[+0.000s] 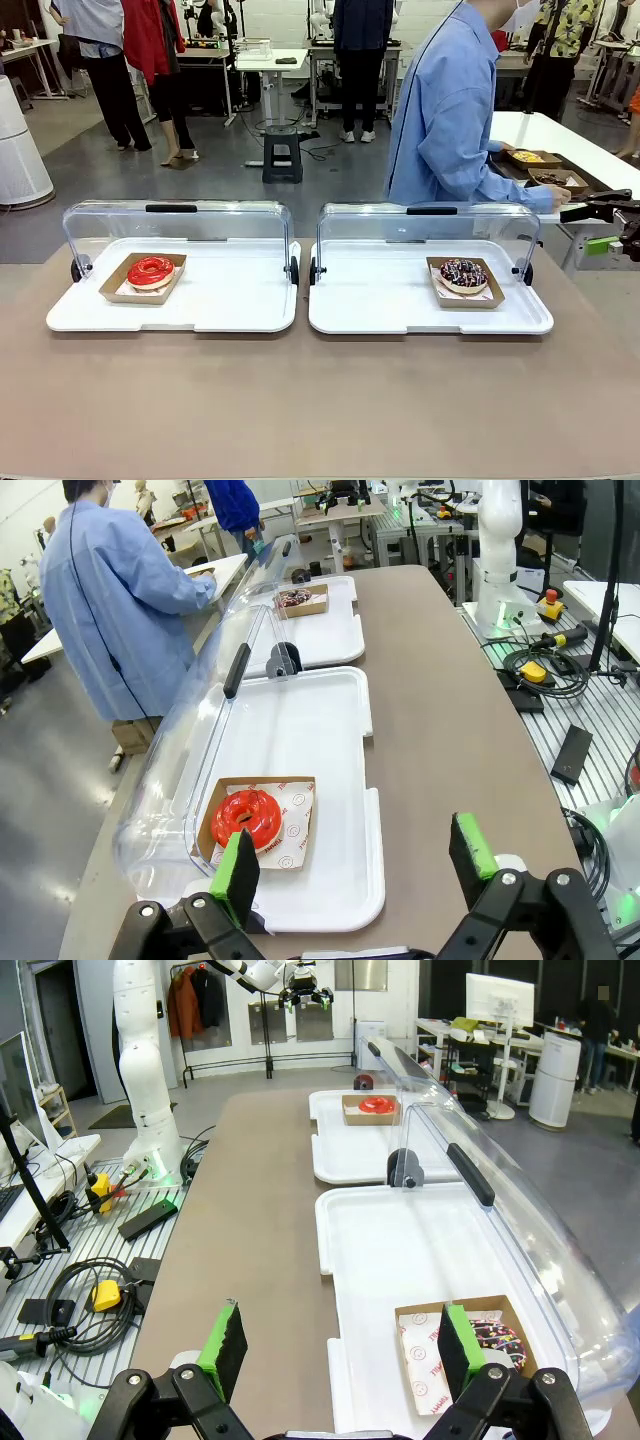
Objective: Provide the desired donut to the person.
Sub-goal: Place the picked Paper togo box onto the Handle tray extended by the person.
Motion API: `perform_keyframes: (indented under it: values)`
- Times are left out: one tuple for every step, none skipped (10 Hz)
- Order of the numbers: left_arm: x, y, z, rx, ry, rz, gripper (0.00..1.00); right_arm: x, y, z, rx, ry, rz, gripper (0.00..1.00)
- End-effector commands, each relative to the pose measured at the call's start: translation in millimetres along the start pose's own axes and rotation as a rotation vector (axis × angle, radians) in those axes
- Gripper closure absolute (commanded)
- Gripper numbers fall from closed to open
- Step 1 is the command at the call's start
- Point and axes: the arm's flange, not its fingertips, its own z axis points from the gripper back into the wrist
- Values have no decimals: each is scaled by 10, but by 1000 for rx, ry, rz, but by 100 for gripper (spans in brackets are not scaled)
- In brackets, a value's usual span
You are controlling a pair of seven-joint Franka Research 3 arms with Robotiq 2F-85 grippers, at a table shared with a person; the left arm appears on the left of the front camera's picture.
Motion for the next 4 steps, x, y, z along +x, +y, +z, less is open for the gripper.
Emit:
perform_keyframes:
  values:
    - [16,-6,8,1,3,-1,0,4,17,-14,2,-6,4,0]
    - [16,-6,8,1,3,-1,0,4,17,-14,2,-6,4,0]
    - [16,-6,8,1,3,-1,0,4,17,-14,2,-6,4,0]
    - [16,-6,8,1,3,-1,0,4,17,-14,2,-6,4,0]
